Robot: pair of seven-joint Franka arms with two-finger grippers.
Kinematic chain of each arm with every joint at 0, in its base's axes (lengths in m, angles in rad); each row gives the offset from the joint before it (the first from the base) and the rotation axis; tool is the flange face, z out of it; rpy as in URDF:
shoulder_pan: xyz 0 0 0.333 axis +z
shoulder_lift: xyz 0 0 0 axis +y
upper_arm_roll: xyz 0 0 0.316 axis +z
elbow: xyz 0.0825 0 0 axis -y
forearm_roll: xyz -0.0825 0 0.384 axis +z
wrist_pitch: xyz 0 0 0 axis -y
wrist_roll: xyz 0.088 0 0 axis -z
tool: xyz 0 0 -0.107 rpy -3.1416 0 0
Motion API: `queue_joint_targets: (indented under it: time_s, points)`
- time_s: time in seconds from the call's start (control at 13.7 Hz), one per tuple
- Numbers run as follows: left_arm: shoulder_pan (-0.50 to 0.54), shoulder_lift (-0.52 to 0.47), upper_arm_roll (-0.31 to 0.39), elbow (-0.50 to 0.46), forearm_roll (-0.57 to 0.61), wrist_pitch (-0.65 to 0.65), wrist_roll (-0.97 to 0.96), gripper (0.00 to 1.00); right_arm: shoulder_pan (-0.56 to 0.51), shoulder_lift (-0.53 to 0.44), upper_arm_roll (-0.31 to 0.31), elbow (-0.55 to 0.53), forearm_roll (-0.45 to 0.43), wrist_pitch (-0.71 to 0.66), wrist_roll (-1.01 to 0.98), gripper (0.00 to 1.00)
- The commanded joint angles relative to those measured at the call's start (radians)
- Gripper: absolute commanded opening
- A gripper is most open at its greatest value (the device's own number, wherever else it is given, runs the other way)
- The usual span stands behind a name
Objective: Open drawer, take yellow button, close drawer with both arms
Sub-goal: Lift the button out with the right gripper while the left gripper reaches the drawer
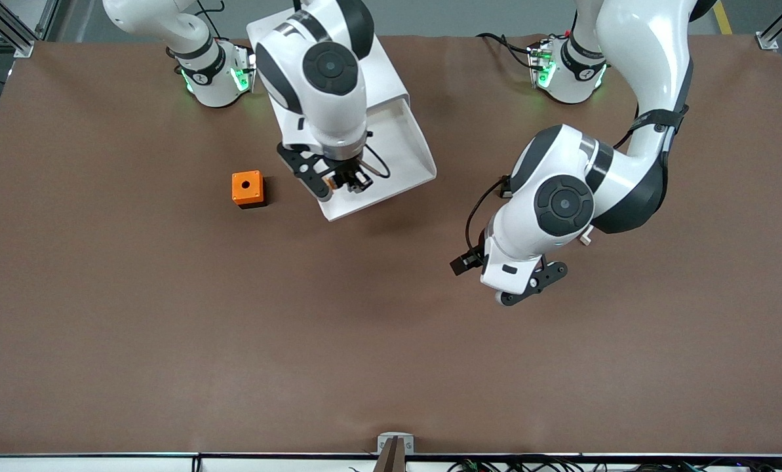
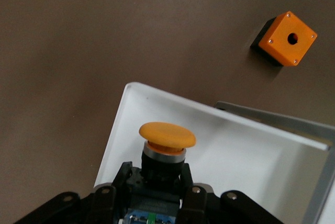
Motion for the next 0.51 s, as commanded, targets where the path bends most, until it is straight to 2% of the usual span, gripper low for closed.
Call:
queue_joint_targets:
  time_s: [0.0,0.44]
  points:
    - [-0.029,-0.009,0.001,-0.016,0.043,0.015,-0.012,0.99,-0.075,-0.054,0.011,0.021,0.004,-0.086,-0.135,0.00]
    - [-0.124,0.009,0.003,-0.021,0.049,0.059,-0.184,0.99,-0.308,-0.139,0.010,0.007,0.004,-0.194,-0.560,0.01]
